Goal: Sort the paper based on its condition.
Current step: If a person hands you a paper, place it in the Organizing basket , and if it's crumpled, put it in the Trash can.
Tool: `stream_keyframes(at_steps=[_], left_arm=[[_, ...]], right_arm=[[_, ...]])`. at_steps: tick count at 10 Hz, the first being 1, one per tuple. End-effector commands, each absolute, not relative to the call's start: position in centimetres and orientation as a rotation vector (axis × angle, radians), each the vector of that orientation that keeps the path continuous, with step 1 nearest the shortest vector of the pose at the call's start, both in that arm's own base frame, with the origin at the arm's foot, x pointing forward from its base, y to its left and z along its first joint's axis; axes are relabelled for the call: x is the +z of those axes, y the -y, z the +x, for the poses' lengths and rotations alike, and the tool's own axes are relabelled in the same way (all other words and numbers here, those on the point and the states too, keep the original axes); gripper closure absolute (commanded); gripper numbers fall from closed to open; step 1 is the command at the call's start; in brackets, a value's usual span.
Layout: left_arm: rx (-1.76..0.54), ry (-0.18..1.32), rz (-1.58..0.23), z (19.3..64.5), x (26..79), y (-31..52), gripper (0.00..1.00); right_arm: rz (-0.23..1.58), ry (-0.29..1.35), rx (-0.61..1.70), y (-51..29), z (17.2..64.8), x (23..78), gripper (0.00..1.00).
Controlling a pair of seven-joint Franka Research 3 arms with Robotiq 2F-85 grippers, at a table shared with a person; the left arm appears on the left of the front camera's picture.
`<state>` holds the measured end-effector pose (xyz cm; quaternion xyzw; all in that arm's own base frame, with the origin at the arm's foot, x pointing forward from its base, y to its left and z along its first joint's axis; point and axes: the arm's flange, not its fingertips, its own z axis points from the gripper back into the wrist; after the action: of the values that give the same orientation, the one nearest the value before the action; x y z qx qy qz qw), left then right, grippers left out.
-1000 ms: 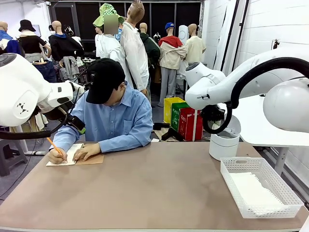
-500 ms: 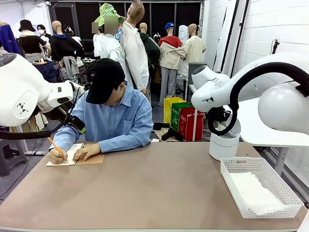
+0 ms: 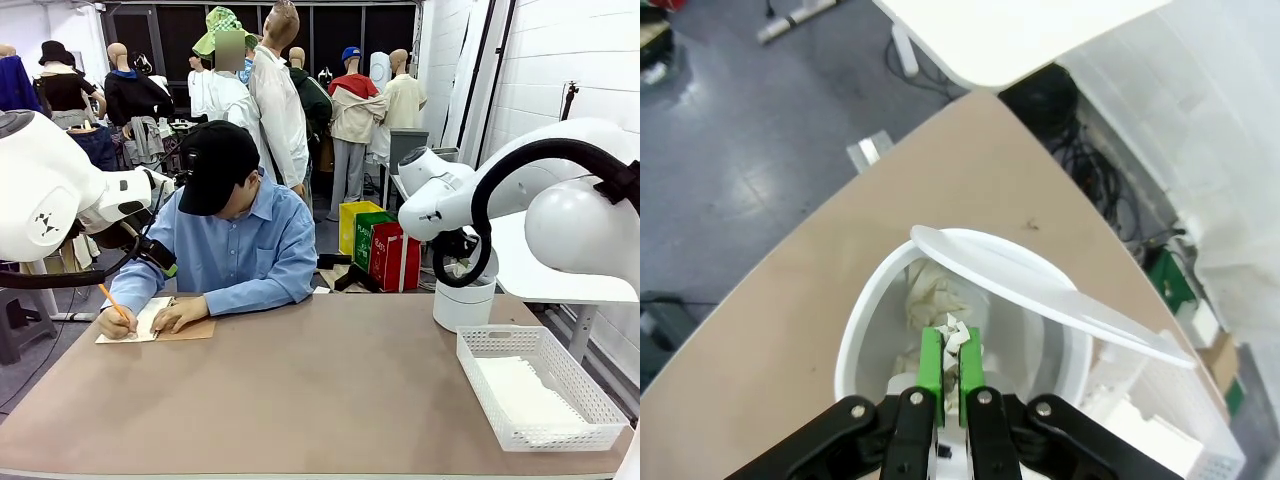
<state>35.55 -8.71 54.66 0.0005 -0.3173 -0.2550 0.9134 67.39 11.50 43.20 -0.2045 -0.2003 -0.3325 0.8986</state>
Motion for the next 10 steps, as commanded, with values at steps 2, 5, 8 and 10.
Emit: stream_keyframes(at_steps=[2,5,8,10], left_arm=[[-0.523,0.654,-0.001,35.58,54.71,8.58,0.0],[-0.523,0.654,-0.001,35.58,54.71,8.58,0.0],[-0.523,0.654,-0.001,35.58,54.71,8.58,0.0],[-0.523,0.654,-0.001,35.58,54.71,8.58,0.0]], right_arm=[[-0.442,0.43,-0.718,-11.38,68.37,42.62,1.0],[-0.437,0.381,-0.719,-11.34,68.43,42.27,0.74],[-0.426,0.352,-0.72,-11.3,68.22,42.16,0.14],[-0.421,0.335,-0.719,-11.27,68.14,42.37,0.0]])
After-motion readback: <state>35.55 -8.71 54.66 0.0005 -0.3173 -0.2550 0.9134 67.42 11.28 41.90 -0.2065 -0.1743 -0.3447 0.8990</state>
